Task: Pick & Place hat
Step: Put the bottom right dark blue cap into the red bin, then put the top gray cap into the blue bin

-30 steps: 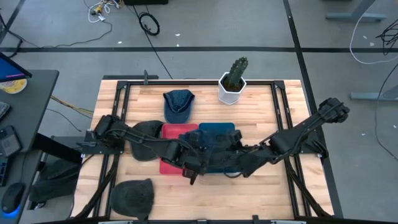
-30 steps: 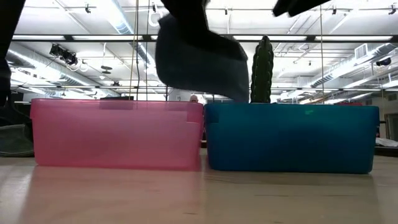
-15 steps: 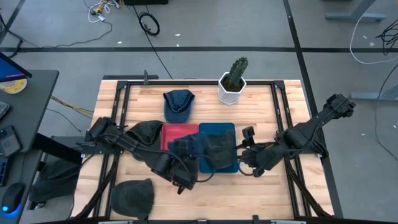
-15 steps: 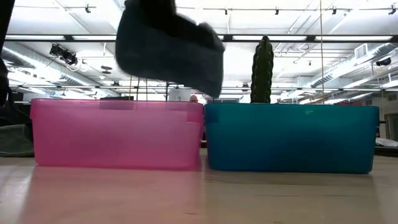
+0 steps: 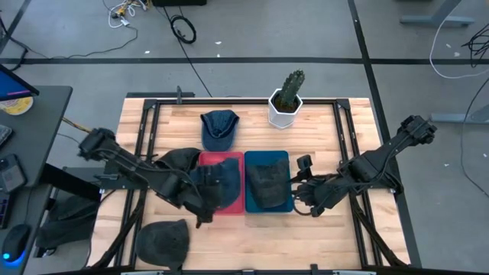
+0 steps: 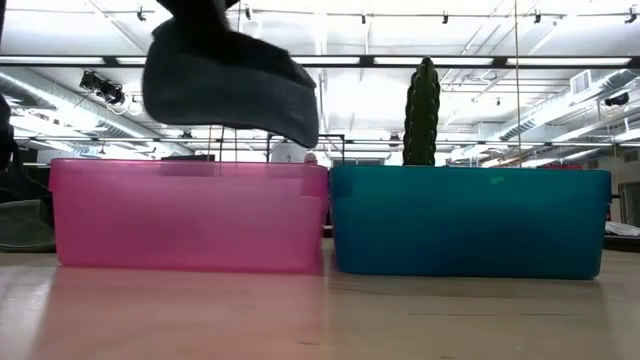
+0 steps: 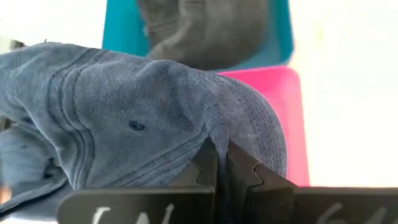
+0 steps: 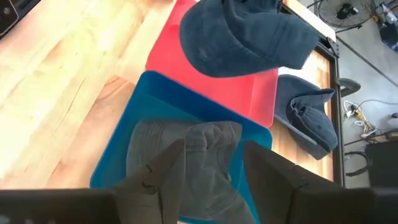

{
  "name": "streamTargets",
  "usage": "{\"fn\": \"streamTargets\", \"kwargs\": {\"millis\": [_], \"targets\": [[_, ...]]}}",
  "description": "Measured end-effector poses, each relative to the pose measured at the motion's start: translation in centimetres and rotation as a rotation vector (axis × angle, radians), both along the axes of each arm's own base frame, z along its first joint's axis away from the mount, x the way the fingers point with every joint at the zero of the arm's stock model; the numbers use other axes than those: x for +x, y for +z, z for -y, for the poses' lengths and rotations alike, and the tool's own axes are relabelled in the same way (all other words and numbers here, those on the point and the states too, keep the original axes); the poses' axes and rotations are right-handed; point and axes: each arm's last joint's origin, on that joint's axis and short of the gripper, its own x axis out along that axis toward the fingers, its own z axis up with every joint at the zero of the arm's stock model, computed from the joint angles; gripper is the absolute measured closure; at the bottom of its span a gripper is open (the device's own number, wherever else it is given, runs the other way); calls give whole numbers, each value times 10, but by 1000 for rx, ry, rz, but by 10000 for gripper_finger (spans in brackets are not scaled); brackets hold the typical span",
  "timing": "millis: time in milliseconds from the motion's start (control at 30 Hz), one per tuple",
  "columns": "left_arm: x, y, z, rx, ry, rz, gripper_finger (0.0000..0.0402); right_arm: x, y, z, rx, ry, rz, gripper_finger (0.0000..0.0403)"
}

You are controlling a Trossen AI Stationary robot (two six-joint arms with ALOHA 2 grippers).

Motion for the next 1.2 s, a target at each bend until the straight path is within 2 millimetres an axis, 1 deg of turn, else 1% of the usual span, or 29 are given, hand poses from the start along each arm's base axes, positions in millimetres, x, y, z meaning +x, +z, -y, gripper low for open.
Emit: {"fn": "streamTargets", "kwargs": {"millis": [100, 167, 233, 333, 467, 600, 767, 900, 1033, 1200], "targets": [[-11, -18, -12, 11, -56, -12, 396, 1, 1, -1, 5, 4, 16, 239], [-10, -30, -19, -32, -109, 14, 396, 1, 1, -1, 4, 7, 18, 239], [-7, -36, -25, -92, -168, 53, 396, 1, 1, -1, 4, 7, 19, 238], [-2, -39, -37, -123, -178, 67, 396, 2, 2, -1, -4, 8, 23, 238], [1, -41, -50, -172, -148, 29, 396, 2, 2, -1, -7, 5, 25, 238], [2, -40, -49, -211, -186, 29, 396, 2, 2, -1, -7, 5, 25, 238], [3, -45, -46, -226, -201, 1, 394, 2, 2, -1, 1, -2, 26, 238], [5, -50, -46, -252, -153, -4, 359, 2, 2, -1, 2, -1, 28, 238], [6, -50, -46, -252, -148, -1, 321, 2, 2, -1, -2, -1, 32, 238], [6, -50, -46, -263, -133, 3, 289, 2, 2, -1, -2, 0, 33, 238]]}}
